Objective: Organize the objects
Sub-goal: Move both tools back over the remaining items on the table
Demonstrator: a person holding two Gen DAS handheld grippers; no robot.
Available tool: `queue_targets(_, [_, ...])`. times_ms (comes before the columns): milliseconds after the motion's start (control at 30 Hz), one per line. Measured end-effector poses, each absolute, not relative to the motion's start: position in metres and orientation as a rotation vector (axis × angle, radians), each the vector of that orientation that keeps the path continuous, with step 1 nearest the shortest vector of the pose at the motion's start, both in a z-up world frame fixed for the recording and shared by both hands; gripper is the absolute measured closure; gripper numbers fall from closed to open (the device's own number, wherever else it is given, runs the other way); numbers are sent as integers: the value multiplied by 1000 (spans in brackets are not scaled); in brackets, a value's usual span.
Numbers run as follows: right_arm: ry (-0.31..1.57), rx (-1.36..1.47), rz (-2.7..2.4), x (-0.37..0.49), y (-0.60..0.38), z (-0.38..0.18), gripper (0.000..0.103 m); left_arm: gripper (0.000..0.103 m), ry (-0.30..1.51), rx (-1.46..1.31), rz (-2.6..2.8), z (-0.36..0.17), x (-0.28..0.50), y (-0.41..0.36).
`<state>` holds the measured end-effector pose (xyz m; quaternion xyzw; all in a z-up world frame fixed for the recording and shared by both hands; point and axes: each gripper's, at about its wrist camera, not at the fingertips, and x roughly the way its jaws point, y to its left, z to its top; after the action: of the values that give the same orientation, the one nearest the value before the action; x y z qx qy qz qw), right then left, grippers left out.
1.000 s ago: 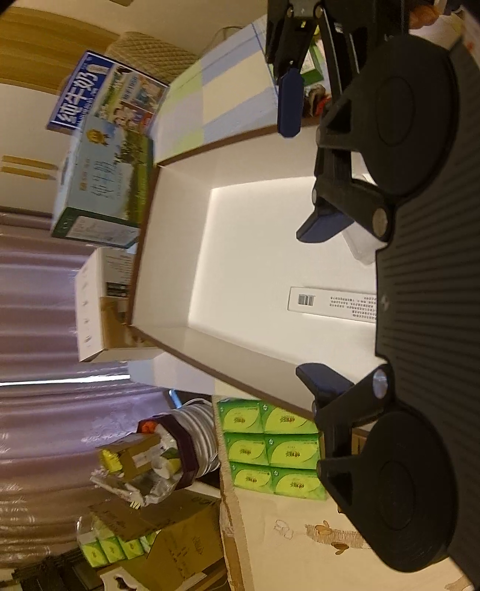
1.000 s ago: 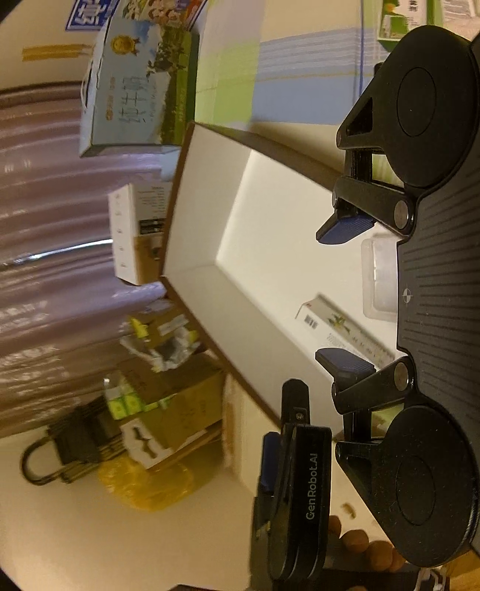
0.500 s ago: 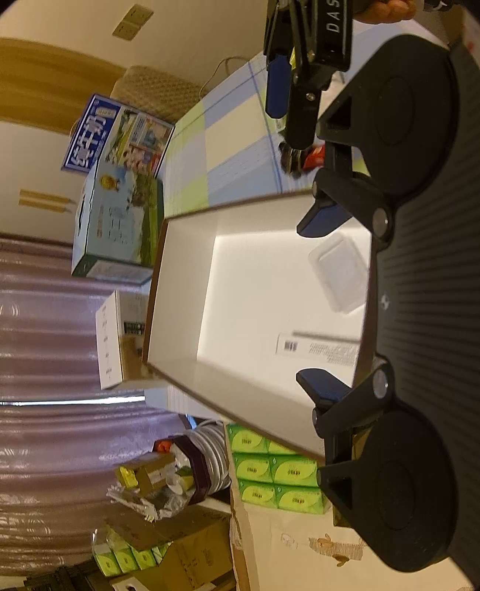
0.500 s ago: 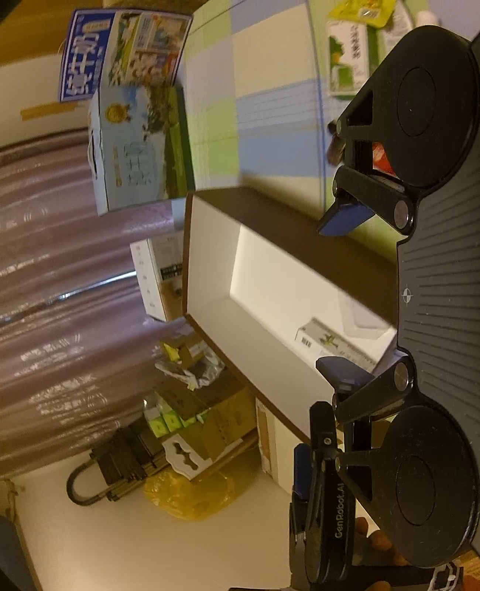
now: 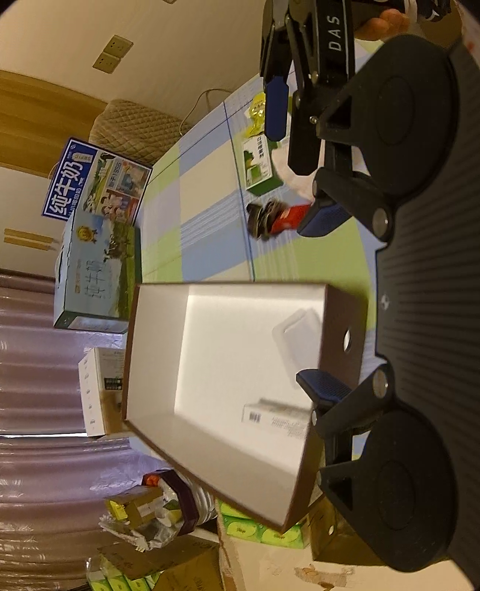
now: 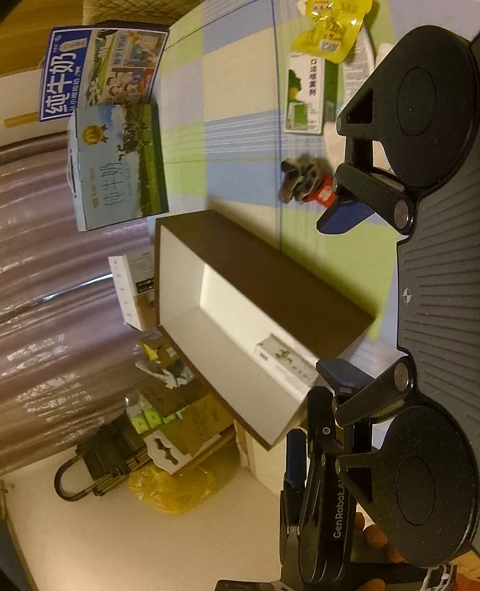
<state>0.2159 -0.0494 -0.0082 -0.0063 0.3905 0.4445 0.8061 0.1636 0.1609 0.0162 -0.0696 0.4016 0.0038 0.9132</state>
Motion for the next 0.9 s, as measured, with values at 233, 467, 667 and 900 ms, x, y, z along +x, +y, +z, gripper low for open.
queue_targets(233, [873,-23,935,231,-93,-16,32,27,862,-157,0,7,165,123])
queue_targets(467, [879,-42,867,249,-142,-25,32,27,884,-152,-38,-2,178,76])
queue_targets(667, [892,-37,822,264,-176,-33,32,27,908,-140,-66,-12,194,39])
queue_targets(900, [910,-35,766,278,-205,-43,32,27,929,-118,-104,-23,209,3])
